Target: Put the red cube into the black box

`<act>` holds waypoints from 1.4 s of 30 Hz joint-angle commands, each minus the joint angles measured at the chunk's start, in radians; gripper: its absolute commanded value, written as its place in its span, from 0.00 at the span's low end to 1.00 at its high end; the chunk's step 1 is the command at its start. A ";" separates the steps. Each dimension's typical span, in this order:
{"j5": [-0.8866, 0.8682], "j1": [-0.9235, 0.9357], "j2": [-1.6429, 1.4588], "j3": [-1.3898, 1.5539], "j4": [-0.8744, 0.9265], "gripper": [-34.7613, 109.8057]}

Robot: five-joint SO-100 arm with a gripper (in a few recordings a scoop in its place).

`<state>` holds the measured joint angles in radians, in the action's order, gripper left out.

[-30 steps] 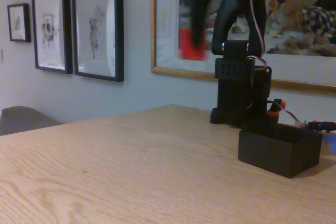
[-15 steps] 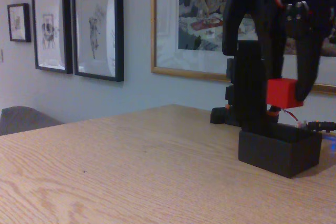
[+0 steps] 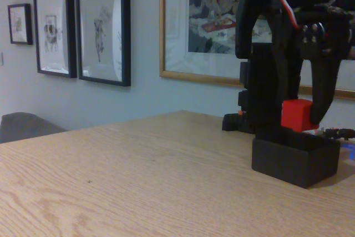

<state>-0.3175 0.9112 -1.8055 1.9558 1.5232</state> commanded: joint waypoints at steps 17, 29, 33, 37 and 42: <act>0.044 -0.138 -0.127 -0.041 -0.014 0.39; 0.170 -0.785 -0.502 0.293 -0.288 0.28; 0.210 -0.861 -0.634 0.479 -0.388 0.24; 0.239 -0.882 -0.759 0.609 -0.423 0.22; 0.285 -0.882 -0.907 0.684 -0.396 0.20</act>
<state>-0.0430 0.0261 -2.6384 2.6154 1.1121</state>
